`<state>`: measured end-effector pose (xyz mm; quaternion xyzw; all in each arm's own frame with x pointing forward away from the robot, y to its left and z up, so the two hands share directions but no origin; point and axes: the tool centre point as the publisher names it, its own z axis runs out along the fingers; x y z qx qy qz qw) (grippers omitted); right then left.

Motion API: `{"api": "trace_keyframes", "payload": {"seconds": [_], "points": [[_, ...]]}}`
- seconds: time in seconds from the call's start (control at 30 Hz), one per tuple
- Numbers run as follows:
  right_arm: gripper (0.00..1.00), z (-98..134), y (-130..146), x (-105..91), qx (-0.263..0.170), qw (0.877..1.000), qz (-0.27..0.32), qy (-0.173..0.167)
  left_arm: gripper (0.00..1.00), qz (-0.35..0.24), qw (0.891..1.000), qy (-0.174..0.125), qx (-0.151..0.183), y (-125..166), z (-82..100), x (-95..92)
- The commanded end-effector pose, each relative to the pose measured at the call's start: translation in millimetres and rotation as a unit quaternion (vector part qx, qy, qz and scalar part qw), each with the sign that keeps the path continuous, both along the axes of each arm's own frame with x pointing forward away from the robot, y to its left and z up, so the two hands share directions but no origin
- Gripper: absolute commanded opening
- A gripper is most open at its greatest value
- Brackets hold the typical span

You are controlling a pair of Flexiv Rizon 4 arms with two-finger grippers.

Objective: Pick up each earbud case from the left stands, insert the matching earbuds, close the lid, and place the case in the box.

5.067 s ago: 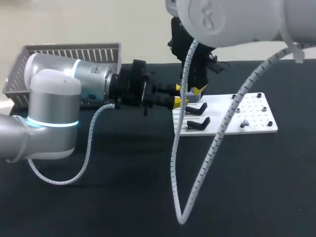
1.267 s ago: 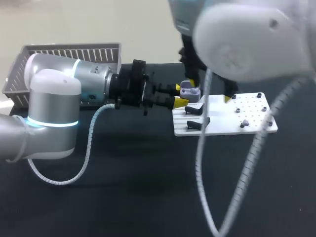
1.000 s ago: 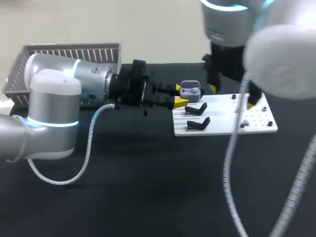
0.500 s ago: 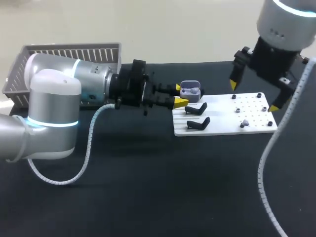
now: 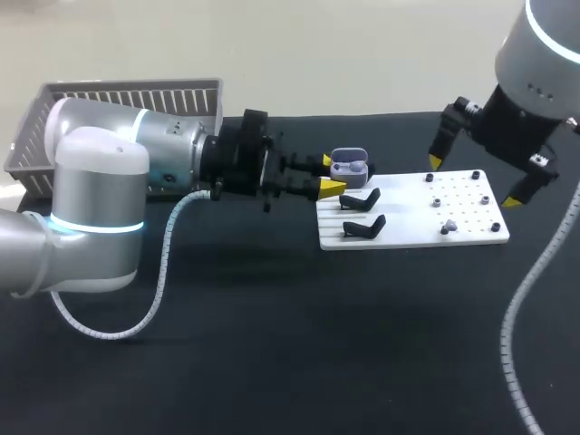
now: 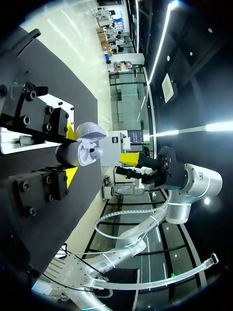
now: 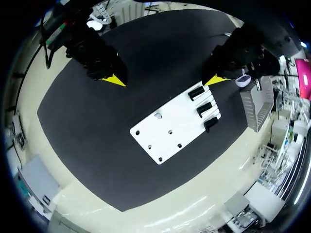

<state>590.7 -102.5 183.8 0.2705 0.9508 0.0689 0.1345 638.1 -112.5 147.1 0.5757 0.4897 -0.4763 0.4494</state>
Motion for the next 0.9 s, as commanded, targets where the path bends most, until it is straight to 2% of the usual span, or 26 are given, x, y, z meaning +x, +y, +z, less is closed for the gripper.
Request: {"api": "trace_keyframes", "payload": {"seconds": [0.03,0.17,0.37,0.53,0.73,0.9], "points": [[1.00,-12.1,2.7,6.2,-0.037,0.998,0.041,0.006,0.00,0.001,1.000,-0.001,-0.001,0.1,-0.9,-0.5],[1.00,-27.4,0.9,11.8,-0.037,0.996,0.074,0.033,0.00,0.001,1.000,-0.001,-0.001,0.1,-0.9,-0.5],[1.00,-51.5,4.0,19.0,-0.038,0.994,0.084,0.059,0.00,0.001,1.000,-0.001,-0.001,0.1,-0.9,-0.5],[1.00,-67.2,-1.6,24.7,-0.022,0.994,0.086,0.071,0.00,0.001,1.000,-0.001,-0.001,0.1,-0.9,-0.5],[1.00,-78.8,-6.9,27.7,-0.036,0.994,0.081,0.069,0.00,0.001,1.000,-0.001,-0.001,0.1,-0.9,-0.5],[1.00,-97.2,-12.0,33.1,-0.036,0.994,0.072,0.077,0.00,0.001,1.000,-0.001,-0.001,0.1,-0.9,-0.5]]}}
